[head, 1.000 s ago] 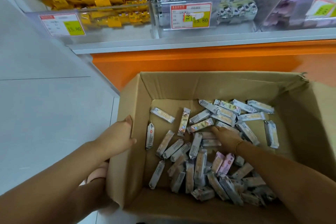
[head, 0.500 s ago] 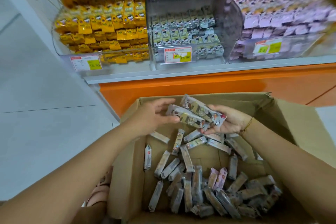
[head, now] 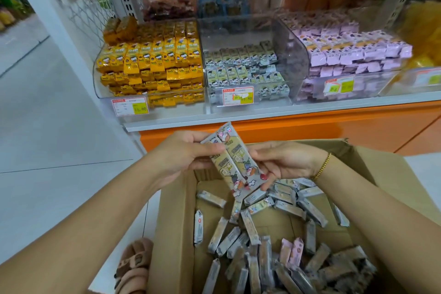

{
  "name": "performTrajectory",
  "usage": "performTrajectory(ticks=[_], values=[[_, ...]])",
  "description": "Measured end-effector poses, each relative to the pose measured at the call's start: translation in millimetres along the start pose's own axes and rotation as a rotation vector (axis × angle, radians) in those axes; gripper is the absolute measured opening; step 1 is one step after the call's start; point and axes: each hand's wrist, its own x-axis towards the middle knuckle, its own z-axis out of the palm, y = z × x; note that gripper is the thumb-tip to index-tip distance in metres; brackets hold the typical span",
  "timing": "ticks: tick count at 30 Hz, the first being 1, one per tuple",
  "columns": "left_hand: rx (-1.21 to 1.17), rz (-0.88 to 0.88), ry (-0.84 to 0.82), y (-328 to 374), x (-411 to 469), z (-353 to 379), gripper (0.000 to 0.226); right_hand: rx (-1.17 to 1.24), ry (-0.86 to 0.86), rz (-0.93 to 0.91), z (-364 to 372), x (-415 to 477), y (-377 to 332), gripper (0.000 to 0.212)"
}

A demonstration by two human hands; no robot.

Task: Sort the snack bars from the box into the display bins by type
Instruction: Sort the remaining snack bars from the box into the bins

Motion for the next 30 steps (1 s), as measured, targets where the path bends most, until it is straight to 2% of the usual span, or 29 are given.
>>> performTrajectory(ticks=[2, 5, 7, 8, 10, 11, 13, 16, 22, 26, 28, 30], values=[[0.032, -0.004, 0.014, 2, -1, -1, 0.029, -0.061, 0.036, 0.013, 9, -1, -9, 0.048], [0.037, -0.015, 0.038, 7, -1, -1, 0.035, -0.133, 0.082, -0.001, 15, 0, -16, 0.046], [-0.030, 0.017, 0.146, 10, -1, 0, 0.030, -0.153, 0.232, -0.052, 17, 4, -18, 0.046], [-0.071, 0.058, 0.237, 11, 0, 1, 0.026, -0.137, 0.364, -0.088, 17, 8, -19, 0.050], [-0.082, 0.185, 0.437, 14, 3, 2, 0.018, 0.058, 0.602, -0.114, 20, 13, -18, 0.068], [-0.038, 0.249, 0.521, 16, 6, 3, 0.018, 0.236, 0.645, -0.104, 25, 16, -16, 0.076], [0.056, 0.343, 0.620, 18, 10, 4, 0.024, 0.537, 0.551, -0.115, 39, 22, -16, 0.081], [0.089, 0.406, 0.634, 20, 16, 9, 0.030, 0.581, 0.474, -0.178, 52, 27, -21, 0.073], [0.247, 0.600, 0.605, 19, 27, 26, 0.032, 0.506, 0.577, -0.299, 44, 30, -45, 0.033], [0.260, 0.576, 0.524, 24, 43, 24, 0.036, 0.504, 0.582, -0.421, 37, 35, -58, 0.022], [0.372, 0.539, 0.470, 27, 52, 19, 0.041, 0.382, 0.676, -0.495, 28, 29, -71, 0.018], [0.654, 0.532, 0.472, 27, 59, 9, 0.046, 0.112, 0.843, -0.543, 5, 20, -93, 0.020]])
